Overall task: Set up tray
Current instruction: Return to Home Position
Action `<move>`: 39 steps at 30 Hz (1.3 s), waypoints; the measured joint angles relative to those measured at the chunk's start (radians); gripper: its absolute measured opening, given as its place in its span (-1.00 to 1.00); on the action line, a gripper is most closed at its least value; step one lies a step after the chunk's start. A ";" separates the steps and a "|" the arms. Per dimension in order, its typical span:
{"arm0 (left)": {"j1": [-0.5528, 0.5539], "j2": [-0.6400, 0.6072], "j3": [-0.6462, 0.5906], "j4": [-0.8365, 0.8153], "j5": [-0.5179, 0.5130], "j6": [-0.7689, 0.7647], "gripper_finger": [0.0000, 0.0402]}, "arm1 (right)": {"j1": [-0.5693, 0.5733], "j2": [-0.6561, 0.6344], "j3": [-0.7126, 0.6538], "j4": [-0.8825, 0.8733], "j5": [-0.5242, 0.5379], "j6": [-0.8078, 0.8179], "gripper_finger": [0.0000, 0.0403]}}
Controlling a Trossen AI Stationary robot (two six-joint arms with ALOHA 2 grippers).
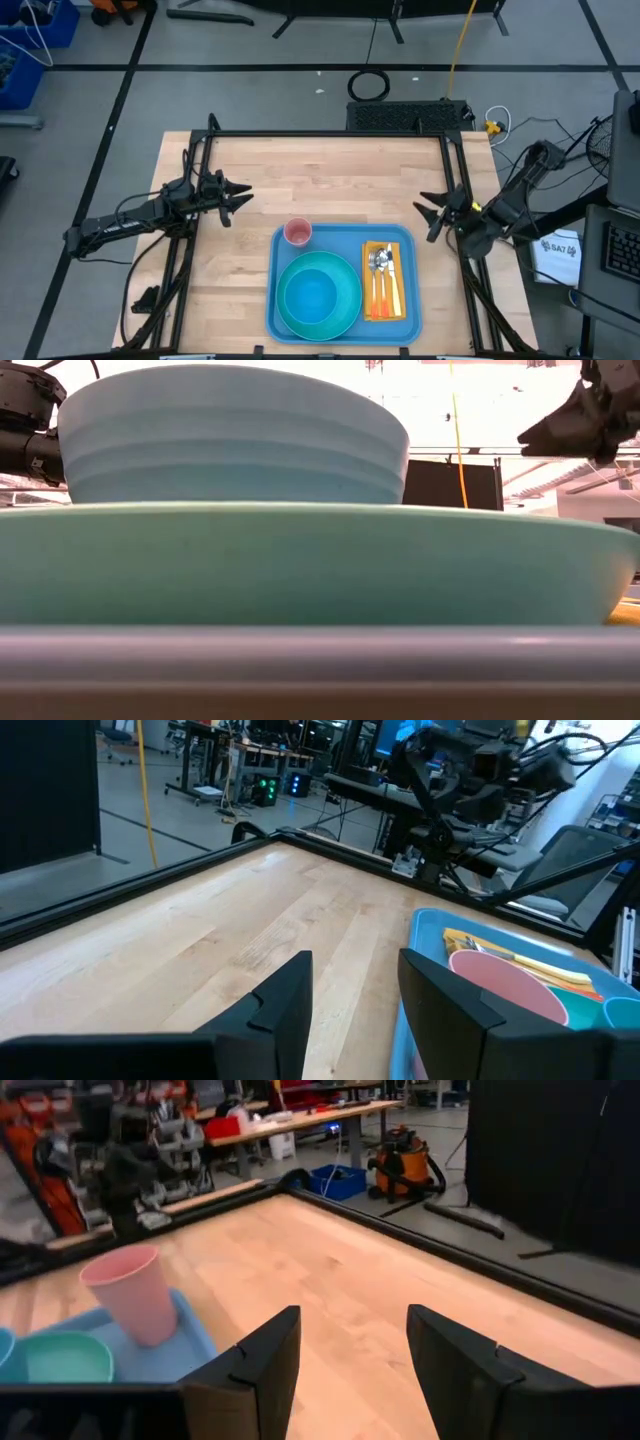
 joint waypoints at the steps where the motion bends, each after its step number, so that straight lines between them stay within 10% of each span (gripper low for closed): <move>1: 0.000 0.000 0.000 0.000 0.000 0.000 -0.24 | -0.009 -0.033 -0.024 0.038 -0.002 -0.029 -0.14; 6: 0.000 0.000 0.000 0.000 0.000 0.000 -0.24 | -0.059 -0.174 -0.151 0.437 -0.077 -0.420 -0.14; 14: 0.000 0.000 0.000 0.000 0.000 0.000 -0.24 | -0.228 -0.308 -0.324 1.146 -0.520 -1.038 -0.14; 29: 0.000 0.000 0.000 0.000 0.000 0.000 -0.24 | -0.669 -0.258 -0.344 1.077 -1.072 -0.886 -0.18; 39: 0.000 0.000 0.000 0.000 0.000 0.000 -0.24 | -0.935 -0.339 -0.328 1.044 -1.250 -0.873 -0.21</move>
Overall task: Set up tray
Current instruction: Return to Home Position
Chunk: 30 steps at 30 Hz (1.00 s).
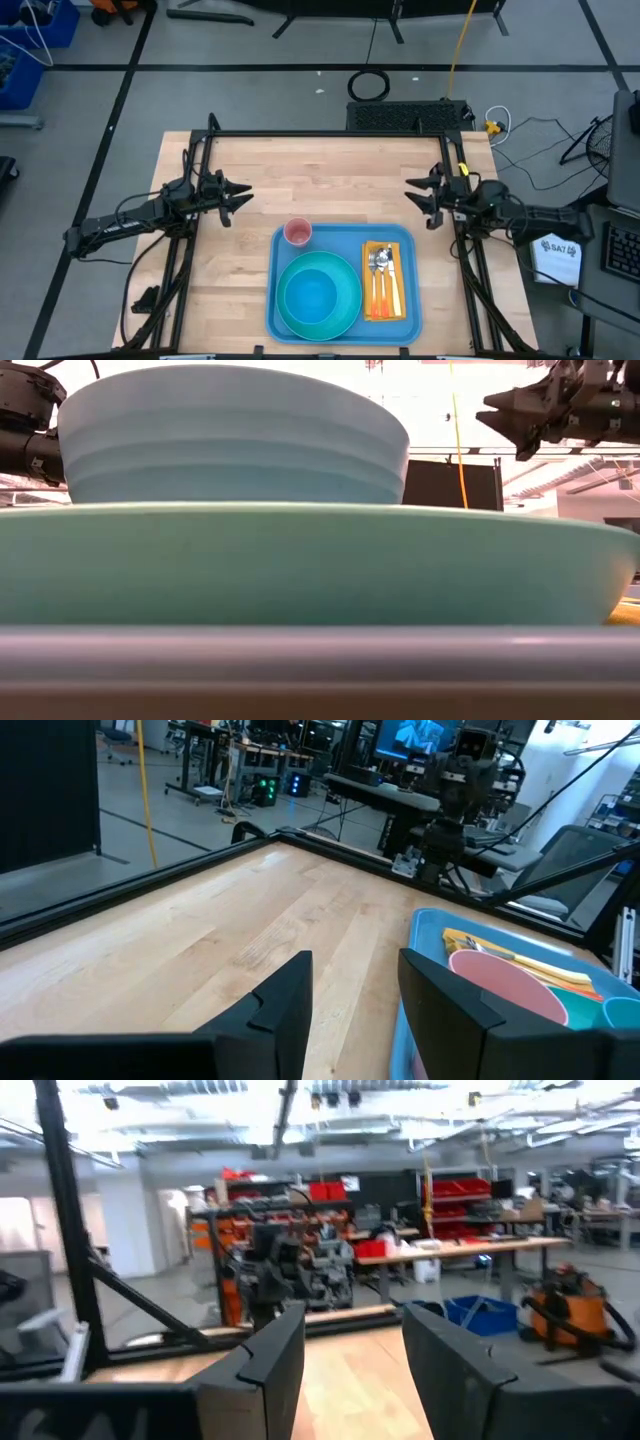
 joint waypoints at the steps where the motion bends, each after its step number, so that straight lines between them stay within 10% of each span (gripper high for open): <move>1: 0.000 0.000 0.000 0.000 0.000 0.000 -0.24 | -0.016 -0.013 0.000 -0.003 -0.025 0.006 -0.21; 12: 0.000 0.000 0.000 0.000 0.000 0.000 -0.24 | -0.108 -0.198 0.000 -0.235 0.016 0.019 -0.21; 30: 0.000 0.000 0.000 -0.001 0.000 0.000 -0.24 | -0.109 -0.195 -0.123 -0.083 0.045 -0.012 -0.33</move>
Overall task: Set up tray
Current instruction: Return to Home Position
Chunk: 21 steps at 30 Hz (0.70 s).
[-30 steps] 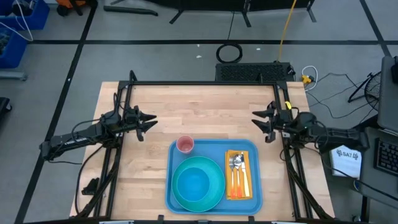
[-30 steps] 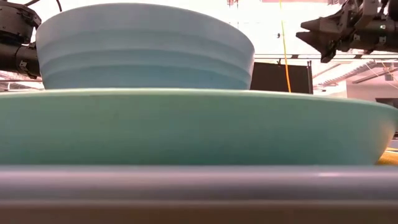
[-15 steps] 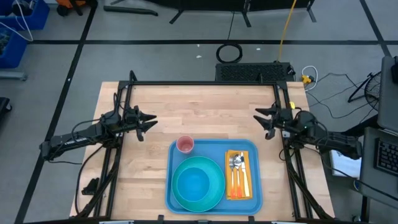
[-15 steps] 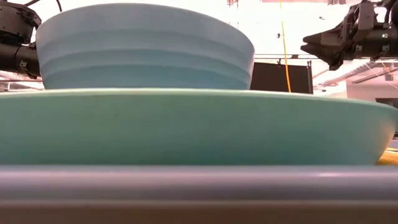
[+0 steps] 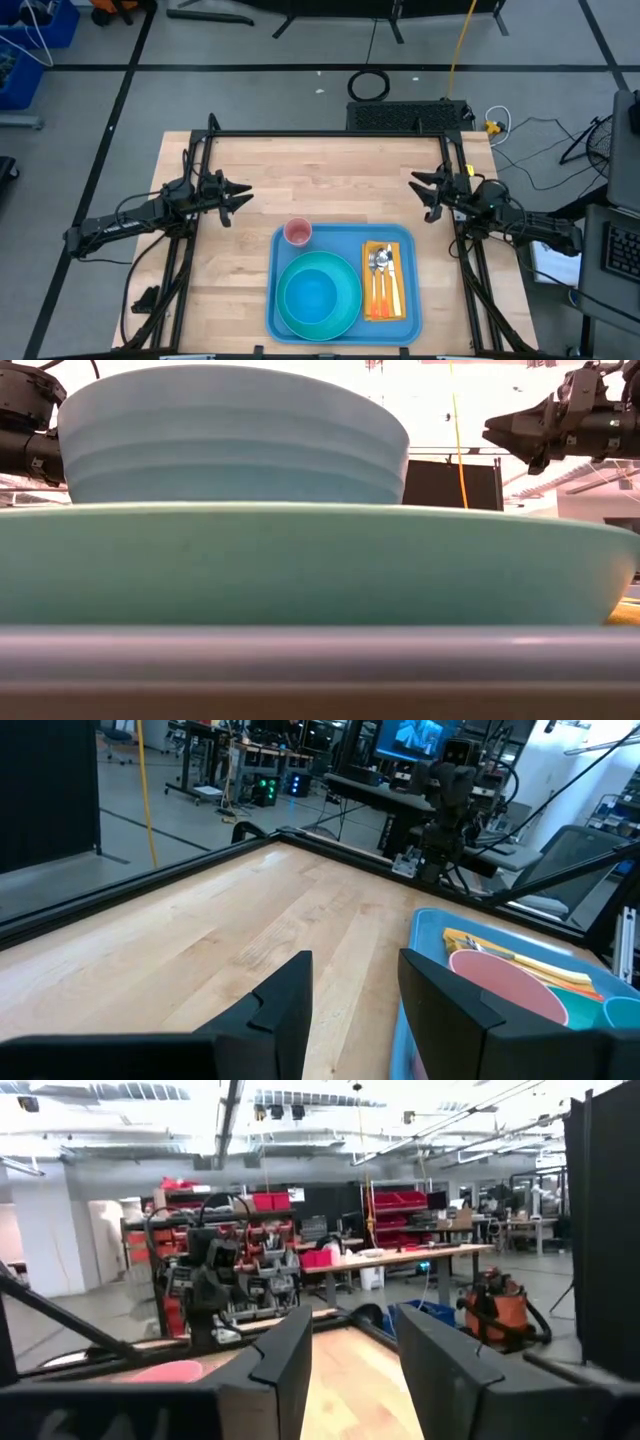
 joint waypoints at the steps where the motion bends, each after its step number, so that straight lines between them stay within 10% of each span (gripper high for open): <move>1: 0.000 0.000 0.000 0.000 0.000 0.000 -0.24 | 0.000 0.001 0.000 -0.002 0.000 0.003 -0.33; 21: 0.000 0.000 0.000 0.001 0.000 0.000 -0.24 | 0.000 0.000 -0.004 -0.010 -0.005 0.118 -0.33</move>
